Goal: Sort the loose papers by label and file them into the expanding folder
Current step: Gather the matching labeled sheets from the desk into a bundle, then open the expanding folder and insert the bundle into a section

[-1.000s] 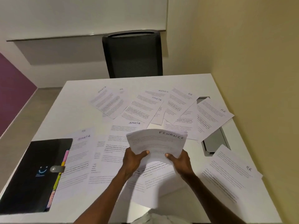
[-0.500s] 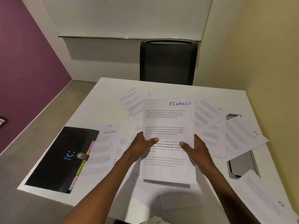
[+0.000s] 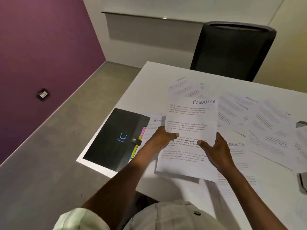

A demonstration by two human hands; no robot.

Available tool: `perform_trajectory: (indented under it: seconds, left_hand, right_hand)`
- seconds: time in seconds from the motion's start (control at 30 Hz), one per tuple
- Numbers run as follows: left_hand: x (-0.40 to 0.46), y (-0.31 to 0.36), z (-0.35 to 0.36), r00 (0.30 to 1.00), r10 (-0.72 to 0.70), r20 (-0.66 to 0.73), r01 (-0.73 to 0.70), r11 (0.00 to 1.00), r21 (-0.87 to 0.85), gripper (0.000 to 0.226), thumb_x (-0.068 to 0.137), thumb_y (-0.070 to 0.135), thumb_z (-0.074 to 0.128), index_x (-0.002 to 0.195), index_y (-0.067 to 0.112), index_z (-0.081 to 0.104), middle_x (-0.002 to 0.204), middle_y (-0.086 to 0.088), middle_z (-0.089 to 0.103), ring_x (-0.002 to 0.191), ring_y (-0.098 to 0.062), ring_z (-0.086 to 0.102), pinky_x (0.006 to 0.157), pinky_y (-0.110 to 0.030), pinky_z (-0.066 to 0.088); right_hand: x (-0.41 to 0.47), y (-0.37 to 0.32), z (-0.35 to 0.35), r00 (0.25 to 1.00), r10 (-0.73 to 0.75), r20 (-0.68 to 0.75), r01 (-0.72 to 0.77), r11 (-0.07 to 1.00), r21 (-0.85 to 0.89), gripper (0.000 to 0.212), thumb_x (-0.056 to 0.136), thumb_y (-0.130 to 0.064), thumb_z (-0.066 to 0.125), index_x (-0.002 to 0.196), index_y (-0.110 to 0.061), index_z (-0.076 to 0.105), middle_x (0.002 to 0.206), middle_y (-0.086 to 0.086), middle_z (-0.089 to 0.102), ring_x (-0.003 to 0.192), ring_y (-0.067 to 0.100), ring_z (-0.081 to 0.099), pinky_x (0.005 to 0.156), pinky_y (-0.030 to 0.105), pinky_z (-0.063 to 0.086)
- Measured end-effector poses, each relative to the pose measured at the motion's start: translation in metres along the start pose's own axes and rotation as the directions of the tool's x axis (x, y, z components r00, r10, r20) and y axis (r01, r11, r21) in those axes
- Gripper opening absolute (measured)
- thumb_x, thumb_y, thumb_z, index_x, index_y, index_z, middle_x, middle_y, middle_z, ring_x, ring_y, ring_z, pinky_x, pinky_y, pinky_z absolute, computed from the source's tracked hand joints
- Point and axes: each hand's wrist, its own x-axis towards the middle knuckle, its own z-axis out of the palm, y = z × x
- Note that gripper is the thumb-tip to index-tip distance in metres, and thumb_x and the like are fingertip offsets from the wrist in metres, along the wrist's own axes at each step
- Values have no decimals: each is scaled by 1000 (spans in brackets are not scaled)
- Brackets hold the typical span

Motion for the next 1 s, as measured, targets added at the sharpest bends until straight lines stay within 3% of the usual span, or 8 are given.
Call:
perform_trajectory:
  seconds: [0.13, 0.3, 0.4, 0.47, 0.6, 0.7, 0.83, 1.0]
  left_hand:
    - [16, -37, -53, 999, -49, 14, 50, 993, -105, 78, 58, 47, 86, 128, 21, 63, 119, 6, 72, 112, -18, 66, 106, -49, 47]
    - [13, -56, -103, 968, -81, -236, 35, 981, -193, 24, 97, 33, 60, 88, 14, 73, 89, -5, 76, 75, -20, 72, 73, -35, 59]
    - [20, -96, -138, 805, 140, -577, 13, 967, 253, 3, 88, 12, 67, 89, 12, 69, 91, -8, 72, 80, -24, 68, 74, -39, 58]
    - [25, -128, -151, 686, 281, -671, 119, 866, 485, 28, 77, 13, 78, 101, 4, 66, 95, -18, 69, 86, -36, 67, 78, -43, 55]
    - [27, -147, -156, 839, 135, -527, 324, 654, 683, 96, 68, 56, 80, 139, 3, 42, 143, -33, 40, 133, -52, 36, 111, -59, 27]
    - [28, -151, -152, 879, 30, -476, 343, 653, 675, 120, 62, 64, 81, 151, 19, 15, 159, -29, -1, 145, -55, -2, 112, -69, 12]
    - [29, -152, -149, 870, 135, -475, 325, 567, 757, 116, 65, 65, 78, 152, 21, 14, 158, -30, 0, 142, -59, 3, 106, -74, 22]
    - [28, -141, -154, 910, 88, -405, 298, 542, 786, 111, 72, 61, 76, 152, 16, 14, 154, -32, 17, 136, -62, 24, 104, -68, 36]
  right_hand:
    - [-2, -12, 49, 999, 41, 17, -40, 998, -51, 51, 83, -26, 75, 130, -23, 54, 120, -8, 65, 107, 14, 61, 91, 32, 48]
    - [-18, -15, 78, 986, 162, -41, -159, 986, 53, 45, 85, -16, 74, 127, -18, 57, 114, -6, 67, 103, 13, 63, 79, 19, 47]
    - [-29, -6, 81, 962, 247, -114, -236, 967, 98, 45, 85, -17, 75, 126, -16, 58, 114, -3, 68, 104, 17, 64, 88, 28, 48]
    - [-35, 1, 78, 942, 288, -172, -276, 957, 86, 43, 84, -18, 76, 124, -17, 59, 113, -2, 68, 104, 19, 63, 90, 32, 48]
    - [-42, 8, 68, 908, 342, -241, -329, 940, 95, 39, 82, -17, 77, 118, -20, 61, 111, -2, 70, 104, 22, 64, 93, 38, 50]
    - [-45, 7, 67, 904, 346, -250, -335, 938, 87, 40, 83, -14, 76, 119, -22, 61, 110, -3, 69, 104, 22, 64, 94, 39, 50]
    - [-44, 3, 71, 917, 329, -225, -325, 944, 57, 44, 83, -15, 75, 124, -18, 59, 111, -3, 68, 103, 21, 63, 87, 32, 47]
    - [-41, -2, 78, 926, 324, -191, -323, 946, 40, 48, 81, -24, 77, 125, -23, 57, 115, -6, 68, 105, 20, 63, 93, 40, 51]
